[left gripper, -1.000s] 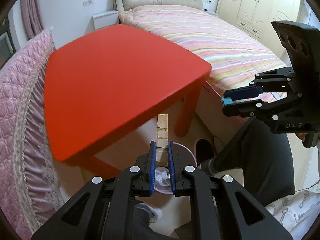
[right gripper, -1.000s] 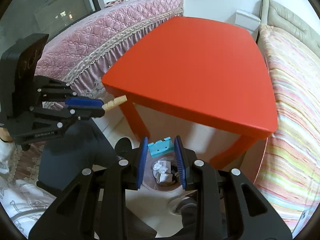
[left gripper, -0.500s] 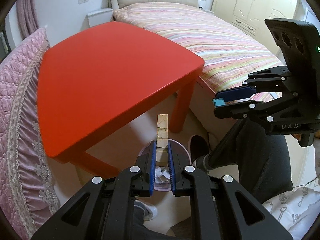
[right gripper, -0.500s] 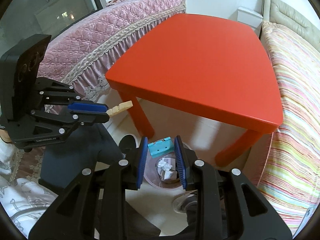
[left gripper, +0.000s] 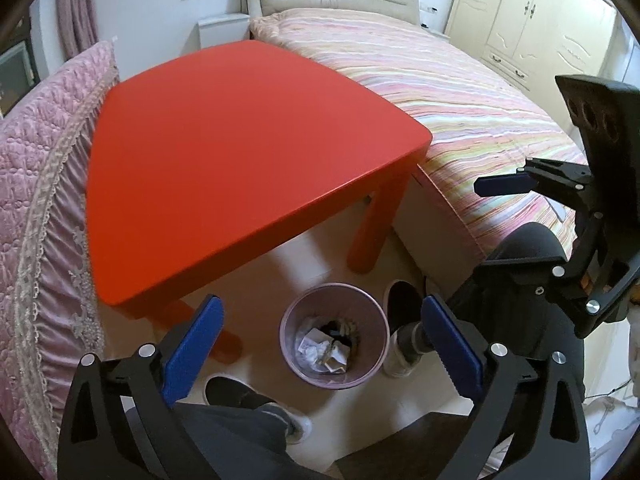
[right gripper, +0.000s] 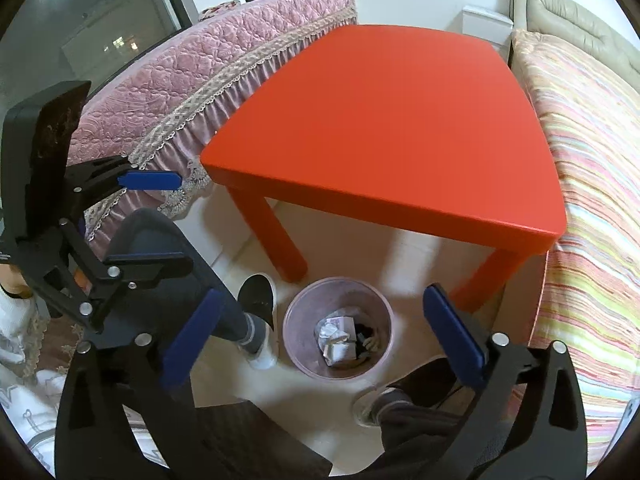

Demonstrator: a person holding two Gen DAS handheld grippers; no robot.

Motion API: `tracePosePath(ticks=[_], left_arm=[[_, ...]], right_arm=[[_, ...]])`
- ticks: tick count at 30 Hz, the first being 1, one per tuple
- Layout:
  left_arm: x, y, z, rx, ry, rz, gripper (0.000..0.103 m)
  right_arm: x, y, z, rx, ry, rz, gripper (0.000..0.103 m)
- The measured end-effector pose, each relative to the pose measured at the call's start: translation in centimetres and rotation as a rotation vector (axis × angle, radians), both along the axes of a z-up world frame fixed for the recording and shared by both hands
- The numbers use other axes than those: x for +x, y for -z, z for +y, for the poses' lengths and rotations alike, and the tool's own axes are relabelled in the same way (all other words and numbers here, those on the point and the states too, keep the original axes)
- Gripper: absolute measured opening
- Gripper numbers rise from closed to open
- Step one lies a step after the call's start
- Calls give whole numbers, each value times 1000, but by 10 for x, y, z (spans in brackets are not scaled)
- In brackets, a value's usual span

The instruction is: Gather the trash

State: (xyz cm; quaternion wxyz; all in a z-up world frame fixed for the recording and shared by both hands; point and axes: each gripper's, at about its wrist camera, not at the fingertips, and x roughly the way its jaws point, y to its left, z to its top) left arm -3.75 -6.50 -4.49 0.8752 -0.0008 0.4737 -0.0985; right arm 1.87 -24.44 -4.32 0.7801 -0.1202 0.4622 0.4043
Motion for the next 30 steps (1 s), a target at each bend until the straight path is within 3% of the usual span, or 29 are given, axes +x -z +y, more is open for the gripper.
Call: tracePosePath(ticks=[17, 30], left_arm=[[-2, -9, 6, 10, -37, -31, 95], [20, -48, 29, 45, -165, -124, 95]], right_arm=[[5, -6, 1, -13, 64, -12, 100], [37, -60, 13, 54, 129, -121, 100]])
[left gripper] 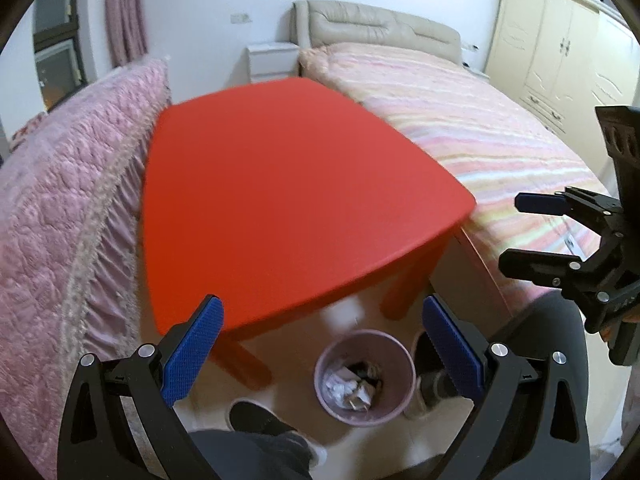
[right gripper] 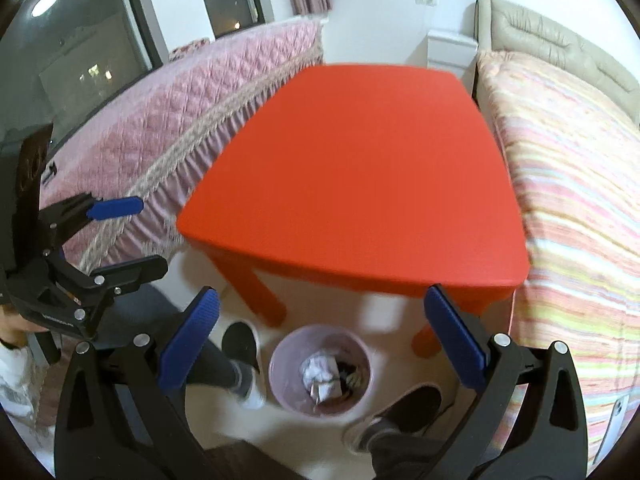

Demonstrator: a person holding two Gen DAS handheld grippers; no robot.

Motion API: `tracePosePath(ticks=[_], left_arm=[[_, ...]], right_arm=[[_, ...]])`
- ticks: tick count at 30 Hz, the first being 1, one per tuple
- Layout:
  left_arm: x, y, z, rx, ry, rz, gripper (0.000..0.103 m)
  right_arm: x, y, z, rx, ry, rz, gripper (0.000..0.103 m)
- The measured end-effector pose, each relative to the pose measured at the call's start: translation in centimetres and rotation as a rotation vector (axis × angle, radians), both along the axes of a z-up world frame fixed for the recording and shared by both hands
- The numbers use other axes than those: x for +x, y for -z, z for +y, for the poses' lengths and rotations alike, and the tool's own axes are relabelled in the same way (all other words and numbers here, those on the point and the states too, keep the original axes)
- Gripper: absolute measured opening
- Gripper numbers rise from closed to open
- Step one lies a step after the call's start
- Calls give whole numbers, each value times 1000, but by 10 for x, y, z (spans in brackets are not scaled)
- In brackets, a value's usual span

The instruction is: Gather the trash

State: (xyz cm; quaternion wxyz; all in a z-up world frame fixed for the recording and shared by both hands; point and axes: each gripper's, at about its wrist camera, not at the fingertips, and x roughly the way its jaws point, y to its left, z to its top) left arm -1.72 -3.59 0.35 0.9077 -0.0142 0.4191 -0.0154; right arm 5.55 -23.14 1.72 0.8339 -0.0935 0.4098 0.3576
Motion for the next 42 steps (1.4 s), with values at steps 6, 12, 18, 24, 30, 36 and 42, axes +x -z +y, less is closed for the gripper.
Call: tracePosePath(ticks=[6, 12, 18, 24, 30, 36, 42], left_arm=[[14, -22, 8, 34, -47, -49, 95], [30, -36, 20, 29, -122, -47, 97], [36, -40, 25, -17, -119, -47, 97], [38, -42, 28, -35, -136, -67, 97], [38, -45, 27, -55, -115, -79, 97], [39, -43, 24, -52, -93, -73, 97], [38, -43, 26, -53, -92, -72, 97]], right_arm=[[18, -29, 10, 19, 21, -63, 100], [30, -44, 21, 19, 26, -94, 100], [35, -47, 28, 15, 26, -96, 100], [39, -46, 27, 14, 27, -95, 100], [42, -44, 25, 19, 20, -84, 100], [42, -42, 25, 17, 13, -80, 100], [42, -43, 27, 18, -11, -81, 100]])
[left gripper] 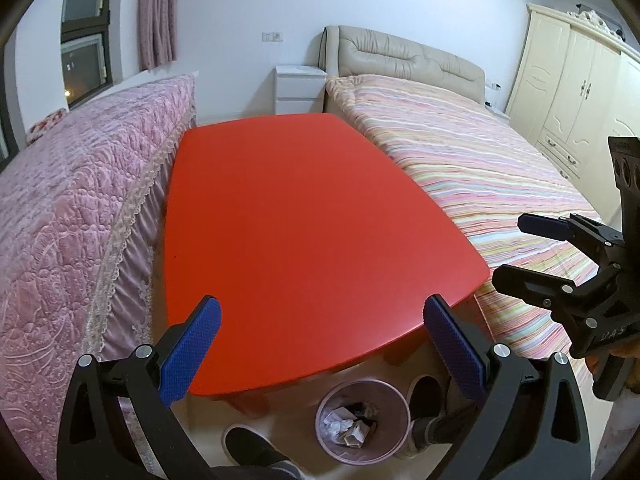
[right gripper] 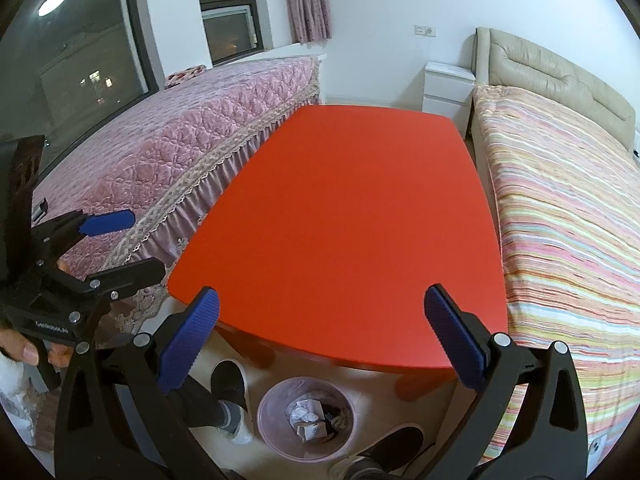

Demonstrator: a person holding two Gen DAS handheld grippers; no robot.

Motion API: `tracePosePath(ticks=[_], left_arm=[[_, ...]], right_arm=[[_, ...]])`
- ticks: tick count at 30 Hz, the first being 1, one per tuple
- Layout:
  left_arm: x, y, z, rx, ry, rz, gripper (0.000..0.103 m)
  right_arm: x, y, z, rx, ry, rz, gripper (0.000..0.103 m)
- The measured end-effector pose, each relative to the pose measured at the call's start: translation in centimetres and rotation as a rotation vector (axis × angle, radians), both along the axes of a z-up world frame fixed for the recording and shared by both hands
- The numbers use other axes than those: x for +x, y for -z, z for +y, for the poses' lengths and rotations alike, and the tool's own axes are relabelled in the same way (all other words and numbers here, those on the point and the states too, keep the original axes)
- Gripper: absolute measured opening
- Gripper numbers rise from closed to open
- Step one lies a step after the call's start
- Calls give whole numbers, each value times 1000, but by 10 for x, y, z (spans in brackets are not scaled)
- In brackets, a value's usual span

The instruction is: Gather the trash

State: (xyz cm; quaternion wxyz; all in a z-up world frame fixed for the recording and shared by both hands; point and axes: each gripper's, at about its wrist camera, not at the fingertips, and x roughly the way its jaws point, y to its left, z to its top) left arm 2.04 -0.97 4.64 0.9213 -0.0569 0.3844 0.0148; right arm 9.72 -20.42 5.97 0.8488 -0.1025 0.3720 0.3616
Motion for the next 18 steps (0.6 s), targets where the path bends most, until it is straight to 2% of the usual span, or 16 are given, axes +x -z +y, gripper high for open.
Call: tracePosePath(ticks=[18], left_arm=[[-1, -1, 7, 6, 8, 1, 97]], right_arm=[[0, 1, -2, -7, -14, 0, 100]])
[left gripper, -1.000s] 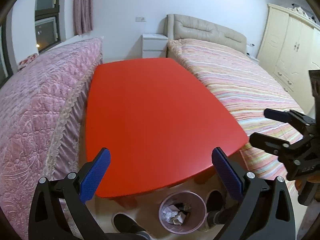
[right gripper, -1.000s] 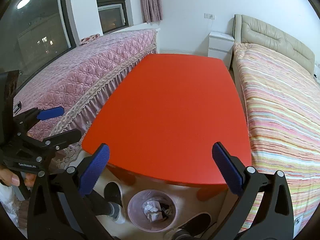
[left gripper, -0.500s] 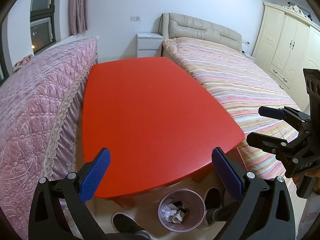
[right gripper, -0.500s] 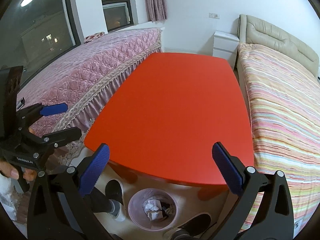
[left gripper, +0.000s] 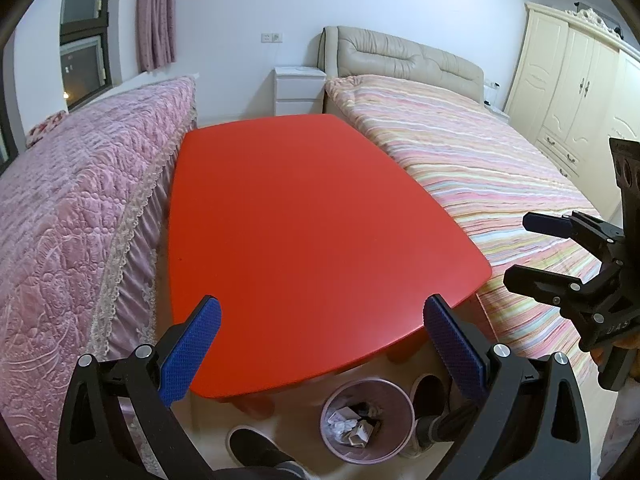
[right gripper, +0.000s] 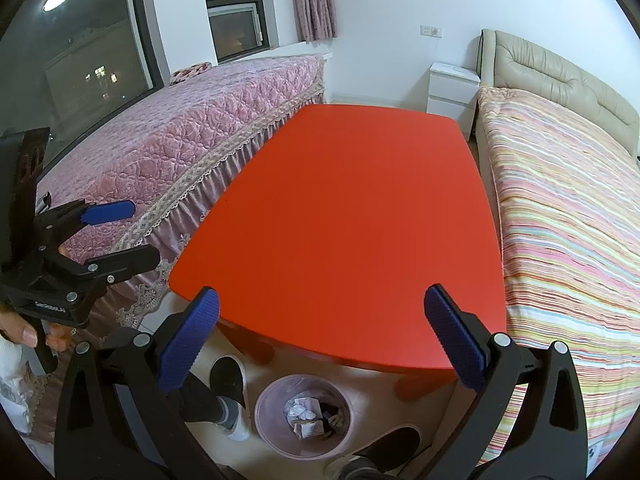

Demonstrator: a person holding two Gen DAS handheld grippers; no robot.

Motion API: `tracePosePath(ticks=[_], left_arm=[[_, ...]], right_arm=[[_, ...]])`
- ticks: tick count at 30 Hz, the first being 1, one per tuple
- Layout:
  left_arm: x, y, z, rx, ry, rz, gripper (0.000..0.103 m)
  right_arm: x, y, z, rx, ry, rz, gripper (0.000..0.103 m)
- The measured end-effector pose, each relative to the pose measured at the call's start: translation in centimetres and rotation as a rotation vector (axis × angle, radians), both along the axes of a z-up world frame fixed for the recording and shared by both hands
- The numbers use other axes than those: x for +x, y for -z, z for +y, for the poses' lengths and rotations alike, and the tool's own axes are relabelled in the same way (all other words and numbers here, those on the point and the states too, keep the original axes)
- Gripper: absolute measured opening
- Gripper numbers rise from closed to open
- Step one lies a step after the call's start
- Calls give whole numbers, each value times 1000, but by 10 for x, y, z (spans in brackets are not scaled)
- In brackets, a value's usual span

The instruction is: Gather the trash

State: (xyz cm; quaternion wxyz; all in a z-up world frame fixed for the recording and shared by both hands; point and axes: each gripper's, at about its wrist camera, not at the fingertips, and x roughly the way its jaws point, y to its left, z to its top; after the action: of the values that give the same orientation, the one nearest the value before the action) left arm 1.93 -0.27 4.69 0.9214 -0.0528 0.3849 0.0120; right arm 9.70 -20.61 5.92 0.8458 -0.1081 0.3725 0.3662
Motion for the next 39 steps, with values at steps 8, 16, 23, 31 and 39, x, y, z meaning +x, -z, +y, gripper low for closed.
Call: tracePosePath(ticks=[8, 16, 23, 31, 39], left_arm=[[0, 2, 1, 1, 7, 7, 97], [0, 3, 1, -2, 15, 9, 97], [0, 4, 2, -2, 17, 12, 97], [1, 5, 1, -1, 19, 13, 97], [1, 7, 2, -5, 22, 15, 97]], right_arm=[[-1, 1, -1, -1, -3, 4, 100], [-3, 3, 1, -5, -10, 8, 100], [-3, 3, 1, -4, -10, 6, 100], [-3, 3, 1, -3, -10, 8, 100], [-2, 4, 2, -3, -11, 14, 100]])
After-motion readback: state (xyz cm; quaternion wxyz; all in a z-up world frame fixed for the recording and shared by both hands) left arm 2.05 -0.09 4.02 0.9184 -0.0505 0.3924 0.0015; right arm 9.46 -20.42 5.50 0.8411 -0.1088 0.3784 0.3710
